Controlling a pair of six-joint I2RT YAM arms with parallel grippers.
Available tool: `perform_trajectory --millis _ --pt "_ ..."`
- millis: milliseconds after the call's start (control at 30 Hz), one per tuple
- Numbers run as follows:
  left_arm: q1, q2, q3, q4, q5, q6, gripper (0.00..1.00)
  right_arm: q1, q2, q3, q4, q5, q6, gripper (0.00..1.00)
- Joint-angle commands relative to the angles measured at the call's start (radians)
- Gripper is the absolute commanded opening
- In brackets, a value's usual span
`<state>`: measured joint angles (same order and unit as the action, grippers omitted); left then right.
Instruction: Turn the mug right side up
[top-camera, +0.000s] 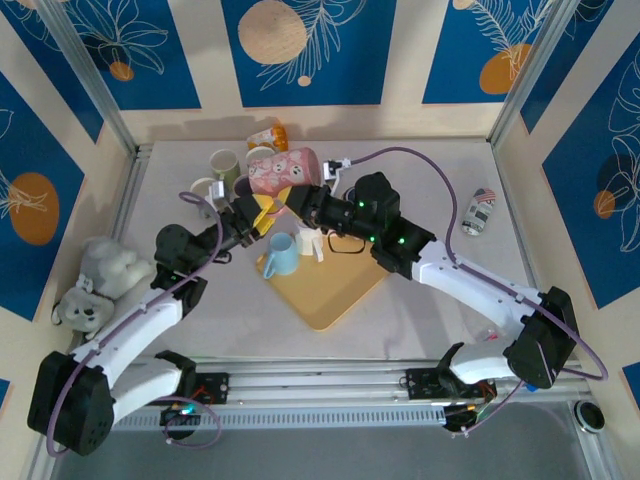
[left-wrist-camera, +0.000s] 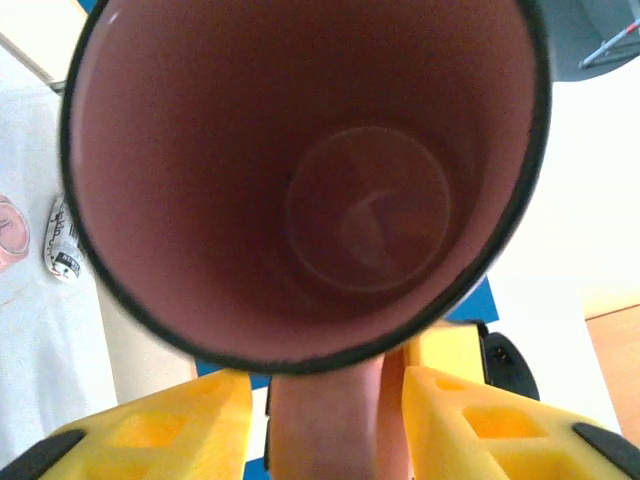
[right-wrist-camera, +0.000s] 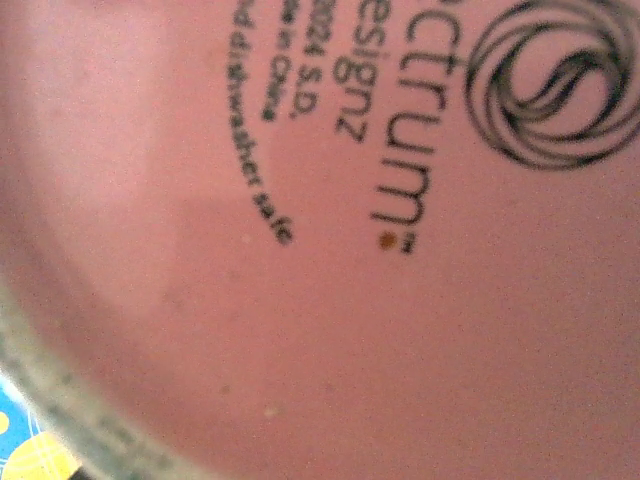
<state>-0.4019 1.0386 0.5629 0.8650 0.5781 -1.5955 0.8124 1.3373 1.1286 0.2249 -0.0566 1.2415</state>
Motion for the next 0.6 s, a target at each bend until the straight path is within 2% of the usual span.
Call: perform_trajectory --millis 0,167,233,333,367,433,467,567 --pt "-0.011 0.012 0.029 0.080 -0.037 0.020 0.39 0.009 -0.028 0.000 0.150 0.007 -0.004 0.00" --pt "-0.014 0.043 0.060 0.110 -0.044 0.016 0.31 0.011 -0.028 -0.015 0.148 0.014 0.001 0.00" --pt "-0.018 0.054 0.074 0.120 -0.040 0.015 0.22 0.011 -0.027 -0.021 0.146 0.018 0.000 0.00" --pt "-0.021 0.061 0.093 0.112 -0.025 0.027 0.03 0.007 -0.028 -0.017 0.108 0.029 -0.006 0.00" --pt "-0.021 0.060 0.095 0.109 -0.021 0.034 0.00 0.004 -0.030 -0.014 0.089 0.034 -0.011 0.00" --pt "-0.020 0.053 0.099 0.103 -0.018 0.059 0.00 0.002 -0.042 -0.009 0.035 0.050 -0.038 0.00" --pt "-0.021 0.049 0.101 0.095 -0.018 0.073 0.00 0.001 -0.048 -0.007 0.011 0.060 -0.052 0.05" --pt "-0.021 0.030 0.124 0.031 -0.007 0.150 0.00 -0.005 -0.078 -0.007 -0.063 0.087 -0.099 0.31"
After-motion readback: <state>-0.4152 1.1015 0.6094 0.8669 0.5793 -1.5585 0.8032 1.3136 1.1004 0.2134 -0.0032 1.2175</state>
